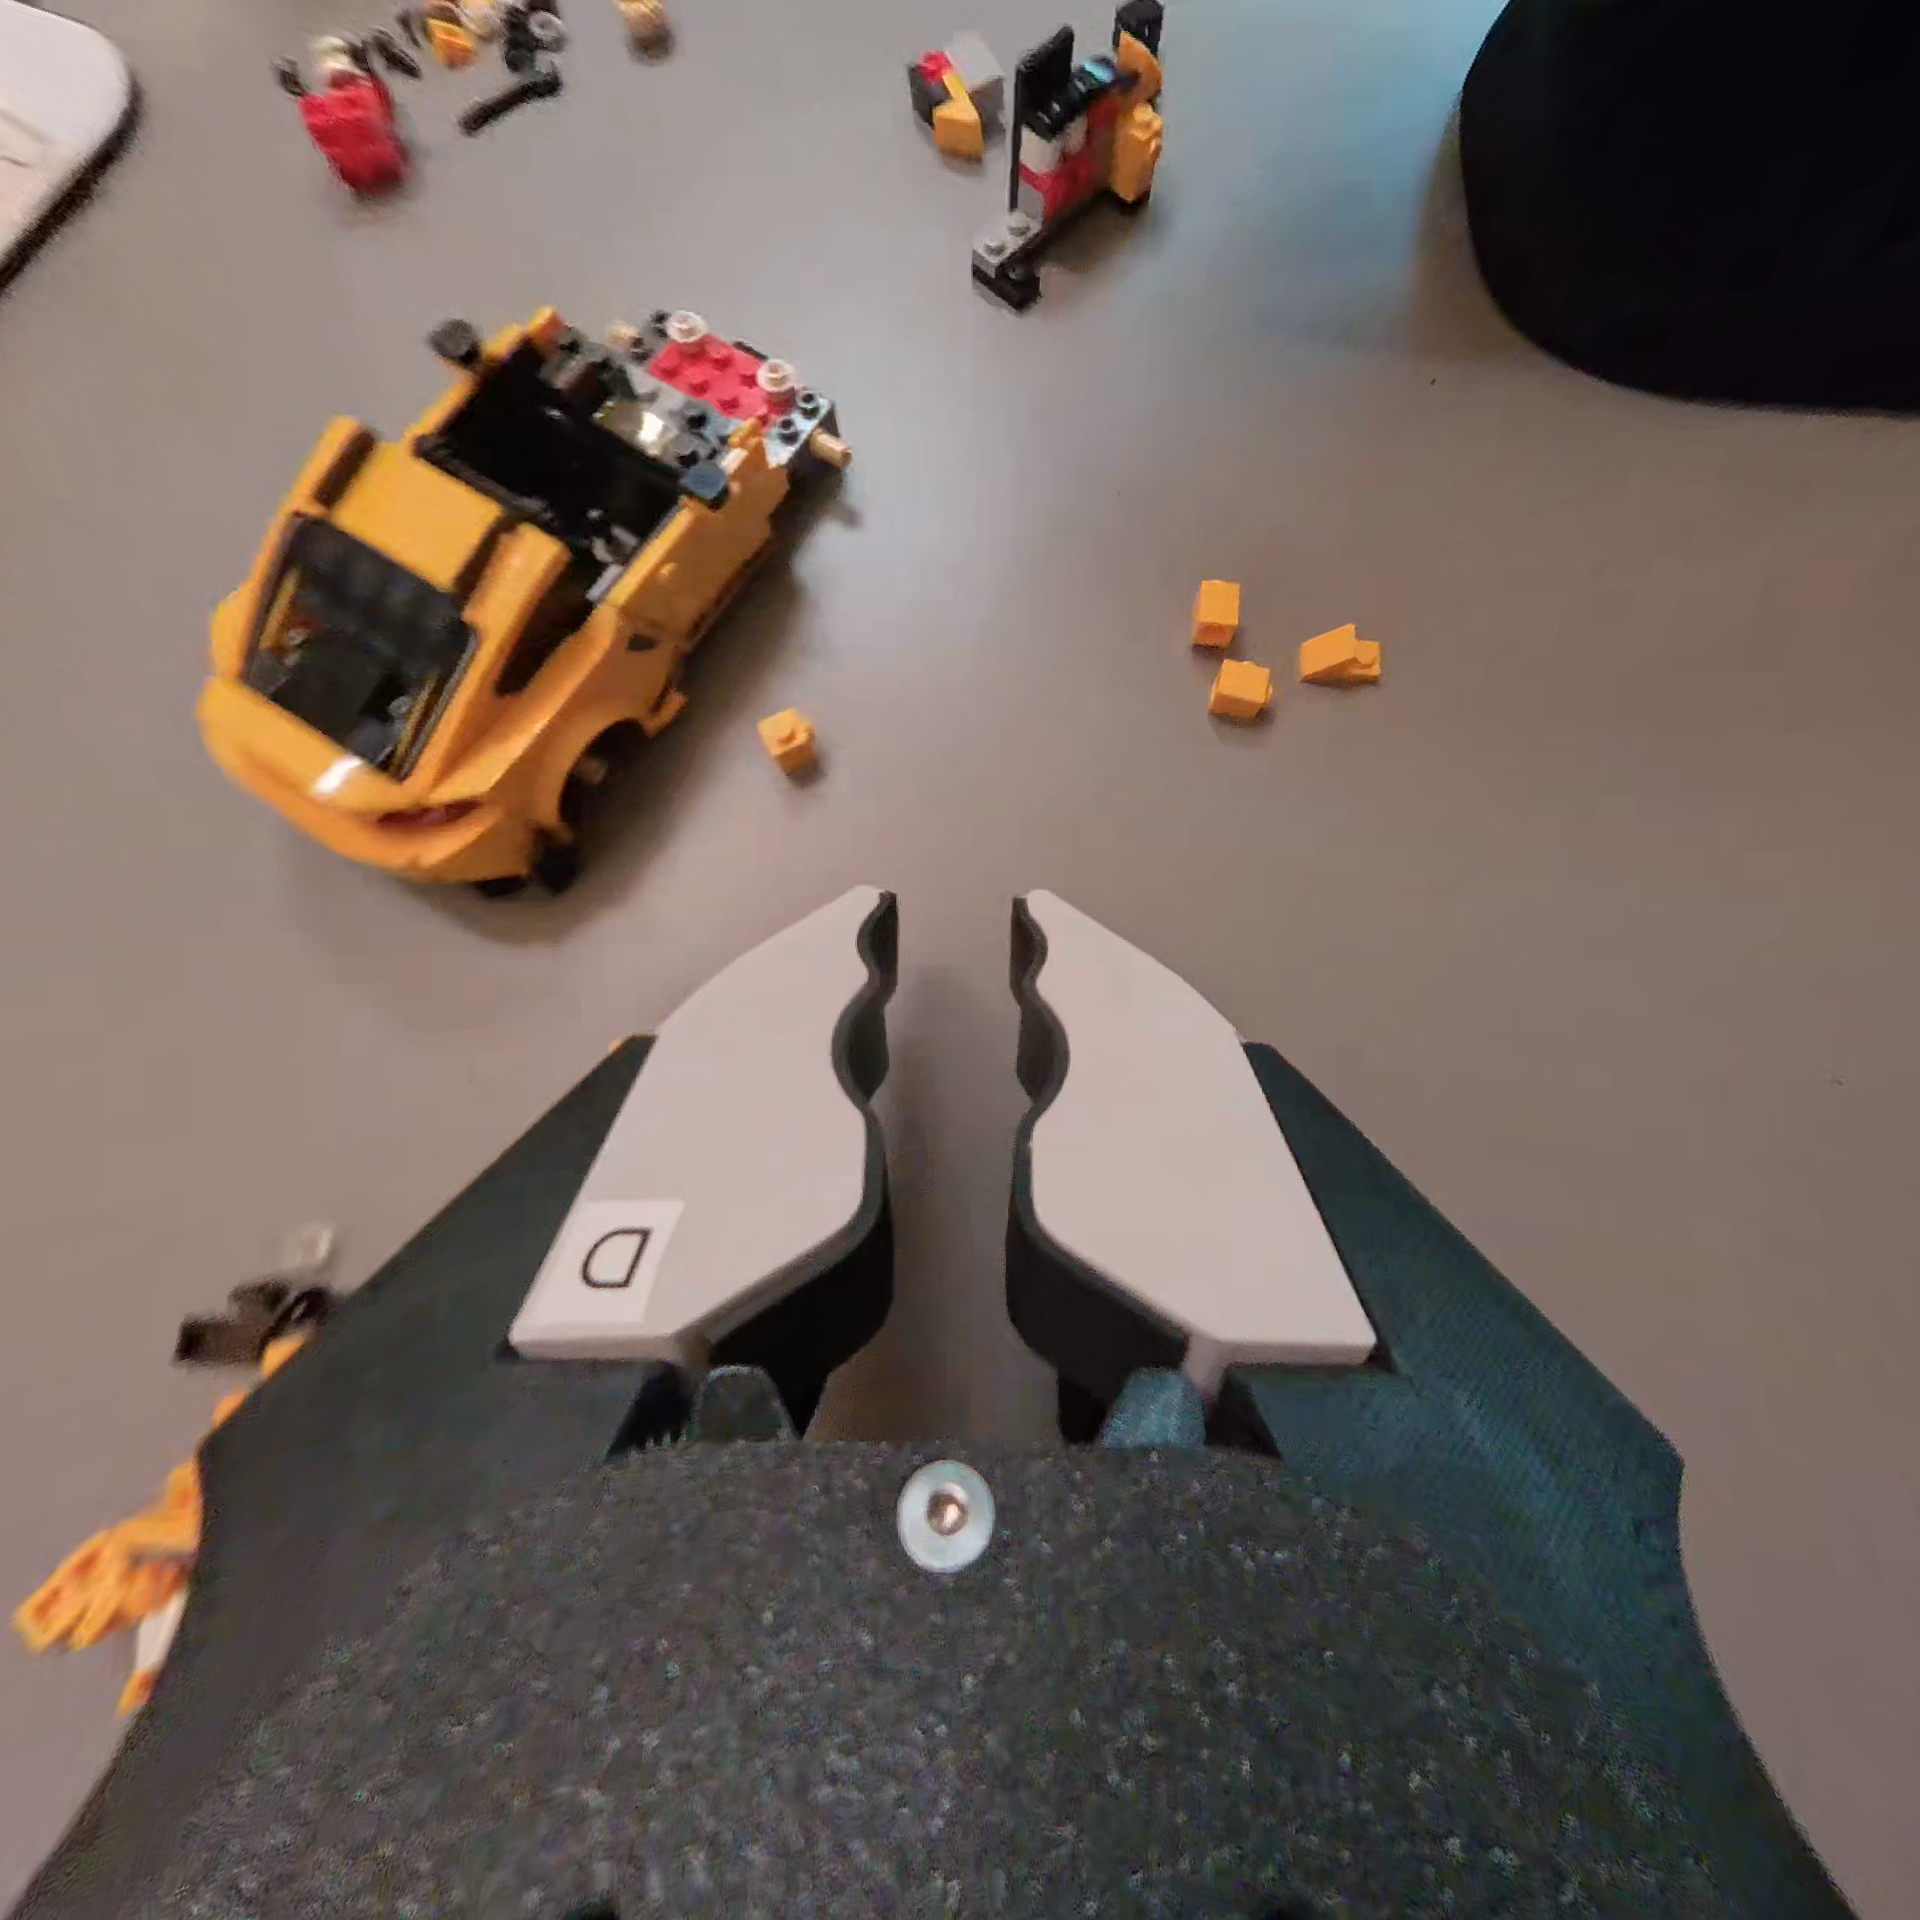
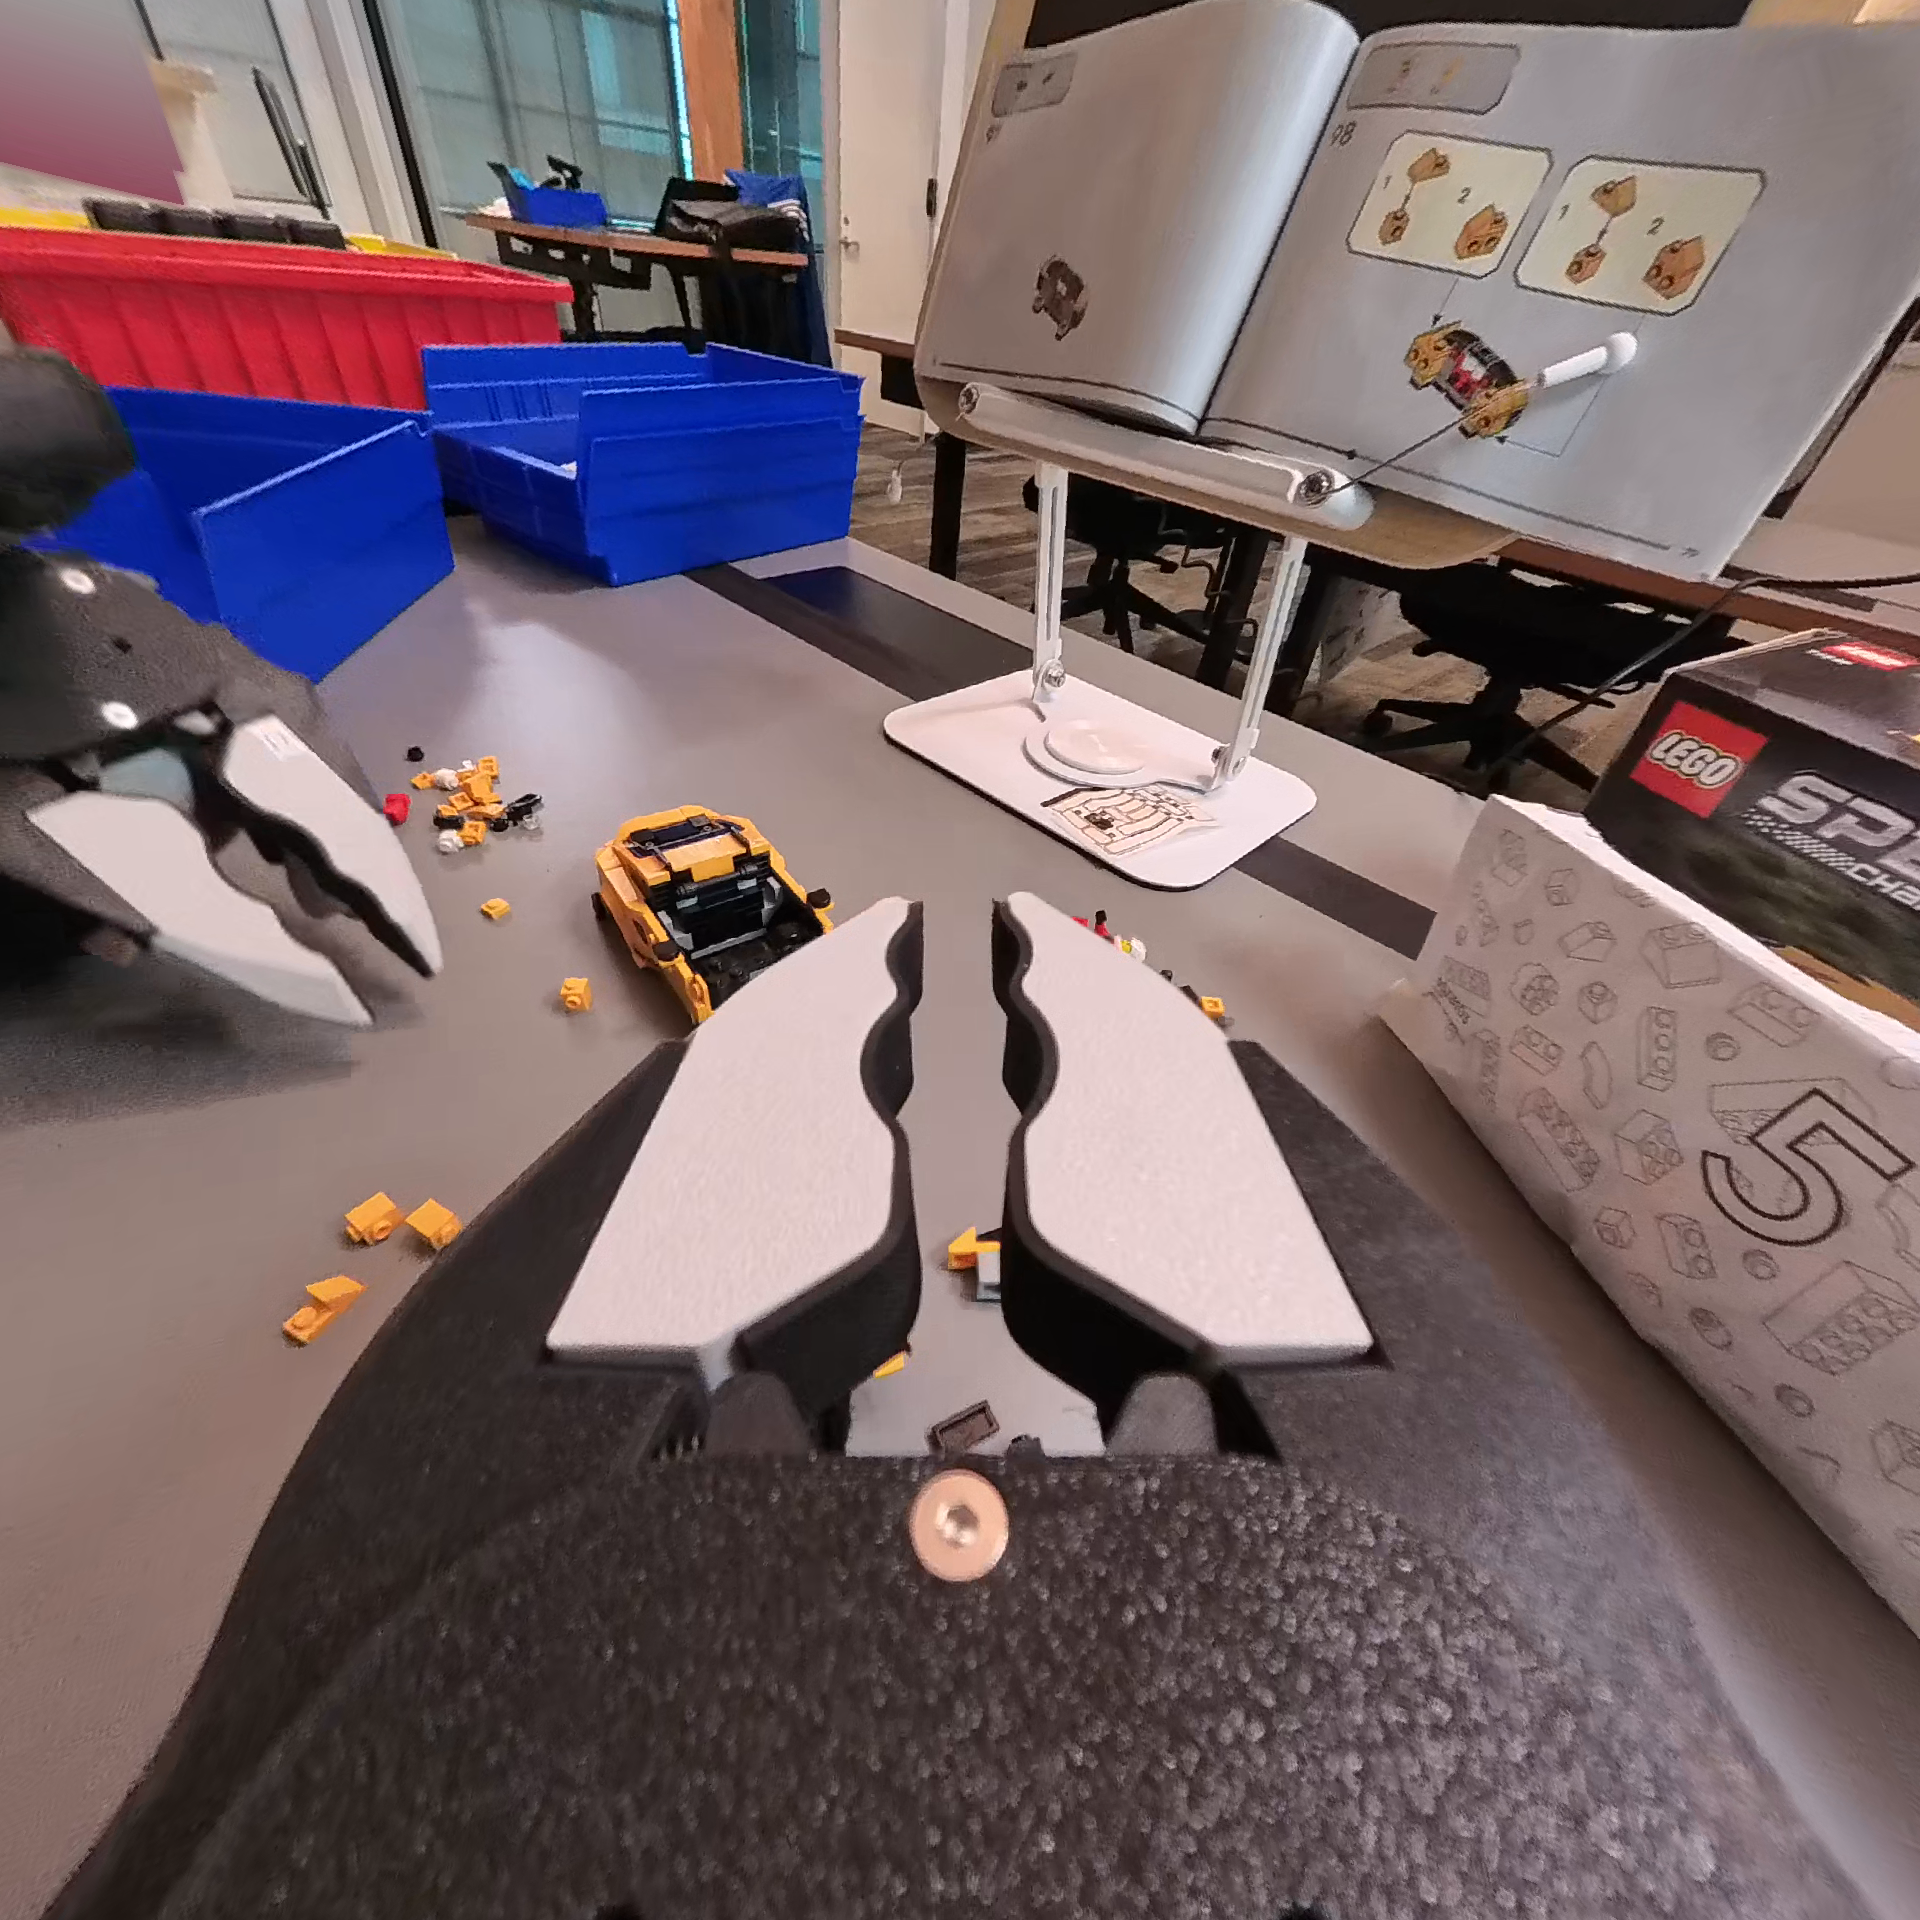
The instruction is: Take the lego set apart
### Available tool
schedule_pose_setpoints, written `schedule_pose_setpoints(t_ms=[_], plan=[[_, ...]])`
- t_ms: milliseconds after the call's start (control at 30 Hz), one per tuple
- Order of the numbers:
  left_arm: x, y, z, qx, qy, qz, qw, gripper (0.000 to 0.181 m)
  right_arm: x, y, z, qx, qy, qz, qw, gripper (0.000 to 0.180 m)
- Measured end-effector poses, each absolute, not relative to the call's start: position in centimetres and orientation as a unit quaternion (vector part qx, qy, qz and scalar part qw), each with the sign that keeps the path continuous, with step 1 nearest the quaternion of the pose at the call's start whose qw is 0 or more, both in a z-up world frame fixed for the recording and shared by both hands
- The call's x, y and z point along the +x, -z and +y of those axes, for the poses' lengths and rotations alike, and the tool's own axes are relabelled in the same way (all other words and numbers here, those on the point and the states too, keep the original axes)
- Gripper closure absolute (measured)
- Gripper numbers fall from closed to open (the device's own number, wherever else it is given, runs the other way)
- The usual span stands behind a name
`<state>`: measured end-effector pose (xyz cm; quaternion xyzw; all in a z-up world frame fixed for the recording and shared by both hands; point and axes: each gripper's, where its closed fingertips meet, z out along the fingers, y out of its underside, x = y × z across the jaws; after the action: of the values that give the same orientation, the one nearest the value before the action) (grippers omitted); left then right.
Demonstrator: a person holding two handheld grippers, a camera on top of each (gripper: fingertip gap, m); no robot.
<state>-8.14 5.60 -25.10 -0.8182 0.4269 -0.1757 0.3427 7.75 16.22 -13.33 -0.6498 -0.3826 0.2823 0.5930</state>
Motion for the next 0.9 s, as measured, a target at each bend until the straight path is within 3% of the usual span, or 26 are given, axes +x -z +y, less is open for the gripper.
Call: schedule_pose_setpoints(t_ms=[300,367,533,633,767,900], plan=[[-6.7,26.7,10.6,-0.837,0.128,0.388,0.363,0.151,7.8,13.3,16.2,-0.65,-0.282,-0.381,0.594,0.167],[-6.5,26.8,10.7,-0.838,0.136,0.392,0.355,0.17,7.7,13.3,16.1,-0.65,-0.282,-0.381,0.594,0.167],[-7.7,25.1,9.5,-0.825,0.123,0.41,0.368,0.171,7.8,13.2,16.1,-0.65,-0.281,-0.381,0.595,0.167],[-13.0,20.9,9.3,-0.829,0.053,0.364,0.421,0.171,8.0,13.1,16.2,-0.65,-0.279,-0.38,0.597,0.167],[-26.7,14.1,7.8,-0.845,-0.067,0.178,0.5,0.171,7.9,13.2,16.2,-0.65,-0.283,-0.378,0.595,0.167],[-37.9,13.4,4.0,-0.854,-0.096,0.002,0.512,0.171,7.6,13.4,16.1,-0.651,-0.282,-0.383,0.592,0.167]])
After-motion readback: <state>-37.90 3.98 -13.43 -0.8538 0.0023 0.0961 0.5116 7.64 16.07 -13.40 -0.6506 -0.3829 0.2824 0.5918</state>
